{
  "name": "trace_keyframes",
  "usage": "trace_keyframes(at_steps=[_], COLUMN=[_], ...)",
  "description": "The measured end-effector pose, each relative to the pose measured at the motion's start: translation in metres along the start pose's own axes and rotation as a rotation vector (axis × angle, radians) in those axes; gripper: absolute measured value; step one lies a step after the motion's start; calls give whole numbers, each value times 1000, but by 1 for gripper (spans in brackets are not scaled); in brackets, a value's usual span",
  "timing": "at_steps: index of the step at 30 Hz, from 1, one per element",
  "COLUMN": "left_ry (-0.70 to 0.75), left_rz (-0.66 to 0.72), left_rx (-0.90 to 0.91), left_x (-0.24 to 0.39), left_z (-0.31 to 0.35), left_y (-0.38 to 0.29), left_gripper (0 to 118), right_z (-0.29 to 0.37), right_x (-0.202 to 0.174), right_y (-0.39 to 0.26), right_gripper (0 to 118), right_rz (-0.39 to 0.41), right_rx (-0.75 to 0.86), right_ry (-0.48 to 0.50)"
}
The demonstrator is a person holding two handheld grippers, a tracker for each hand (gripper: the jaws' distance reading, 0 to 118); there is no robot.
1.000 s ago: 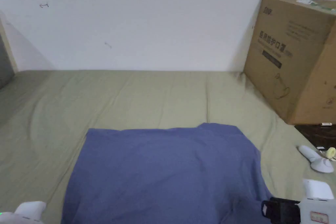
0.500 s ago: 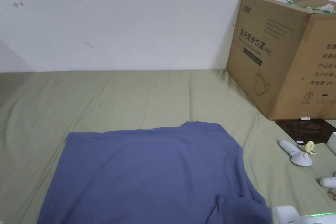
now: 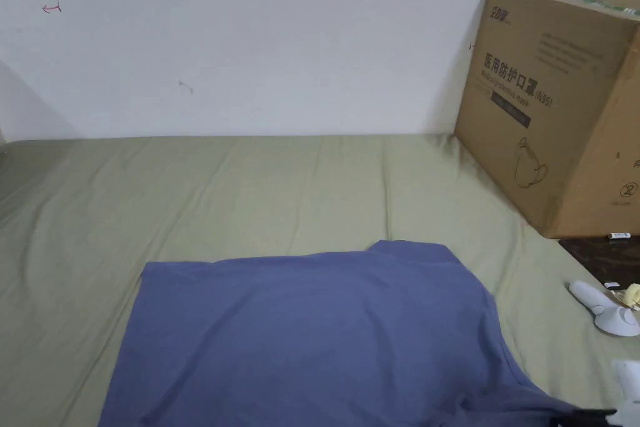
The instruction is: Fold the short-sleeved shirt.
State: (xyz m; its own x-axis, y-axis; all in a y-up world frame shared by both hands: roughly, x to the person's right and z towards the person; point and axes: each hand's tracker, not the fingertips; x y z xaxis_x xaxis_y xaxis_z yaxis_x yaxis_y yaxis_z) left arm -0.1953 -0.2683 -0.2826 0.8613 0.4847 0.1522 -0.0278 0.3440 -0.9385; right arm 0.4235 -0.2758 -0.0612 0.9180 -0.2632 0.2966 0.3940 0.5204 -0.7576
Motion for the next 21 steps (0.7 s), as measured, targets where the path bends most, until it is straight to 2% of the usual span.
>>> trace_keyframes(at_steps=[4, 7, 9, 13, 15, 17, 18, 19, 20, 21], left_ry=[-36, -12, 4, 35, 77, 69, 68, 58, 50, 43], left_rz=[56, 32, 6, -3, -69, -61, -60, -63, -74, -84], left_rx=[44, 53, 45, 3, -4, 1, 12, 46, 89, 106], left_x=[4, 9, 10, 3, 3, 2, 1, 1, 2, 3], left_z=[-31, -62, -84, -123, -136, -141, -140, -138, -133, -129], left_y=[61, 105, 128, 156, 160, 159, 156, 153, 149, 145], left_gripper=[1, 1, 1, 1, 1, 2, 7, 20, 45, 97], right_z=[-32, -73, -102, -150, -173, -182, -183, -181, -178, -172], right_x=[-7, -8, -13, -23, -18, -18, -15, -12, -9, -7], right_y=[55, 98, 120, 144, 149, 149, 149, 149, 147, 144], right_gripper=[5, 5, 5, 5, 5, 7, 15, 35, 68, 106], right_rz=[-78, -81, -65, 33, 55, 58, 55, 42, 23, -1], right_rx=[40, 17, -8, -65, -69, -61, -52, -30, -2, 31], right_ry=[24, -6, -43, -132, -150, -149, -148, -150, -148, -142])
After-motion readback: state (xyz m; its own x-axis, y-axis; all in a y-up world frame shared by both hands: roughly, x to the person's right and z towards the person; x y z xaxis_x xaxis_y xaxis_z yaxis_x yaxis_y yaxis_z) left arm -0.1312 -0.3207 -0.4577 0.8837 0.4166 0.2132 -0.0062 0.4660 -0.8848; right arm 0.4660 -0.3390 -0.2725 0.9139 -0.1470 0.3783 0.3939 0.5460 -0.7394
